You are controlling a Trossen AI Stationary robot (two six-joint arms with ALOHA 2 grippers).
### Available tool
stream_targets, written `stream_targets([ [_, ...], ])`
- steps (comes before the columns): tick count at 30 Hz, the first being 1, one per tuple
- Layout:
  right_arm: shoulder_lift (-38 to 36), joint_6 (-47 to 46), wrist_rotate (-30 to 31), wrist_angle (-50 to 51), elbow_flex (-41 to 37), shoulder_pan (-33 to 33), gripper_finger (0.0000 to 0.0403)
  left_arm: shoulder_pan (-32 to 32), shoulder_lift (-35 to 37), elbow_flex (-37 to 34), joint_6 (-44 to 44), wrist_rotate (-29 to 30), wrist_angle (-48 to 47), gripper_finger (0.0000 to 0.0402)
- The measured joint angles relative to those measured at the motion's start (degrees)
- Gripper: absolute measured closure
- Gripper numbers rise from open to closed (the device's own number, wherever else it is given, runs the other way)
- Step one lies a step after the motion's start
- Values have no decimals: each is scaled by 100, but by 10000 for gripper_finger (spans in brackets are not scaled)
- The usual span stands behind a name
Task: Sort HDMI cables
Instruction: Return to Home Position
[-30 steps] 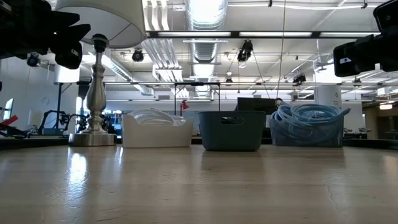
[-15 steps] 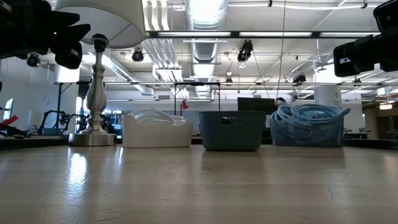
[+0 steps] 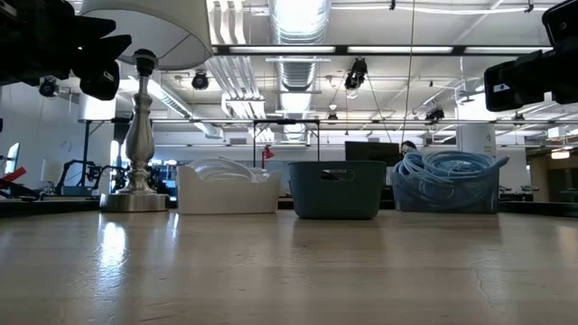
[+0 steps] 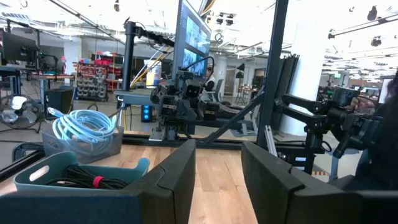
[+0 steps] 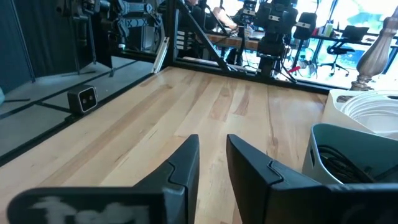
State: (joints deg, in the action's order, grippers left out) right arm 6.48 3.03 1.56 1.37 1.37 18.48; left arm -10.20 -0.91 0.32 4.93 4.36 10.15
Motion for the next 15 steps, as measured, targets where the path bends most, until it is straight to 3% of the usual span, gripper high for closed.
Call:
stream_targets([
  [15, -2, 0, 0, 0, 0, 0, 322, 0, 0, 0, 0, 0, 0, 268],
])
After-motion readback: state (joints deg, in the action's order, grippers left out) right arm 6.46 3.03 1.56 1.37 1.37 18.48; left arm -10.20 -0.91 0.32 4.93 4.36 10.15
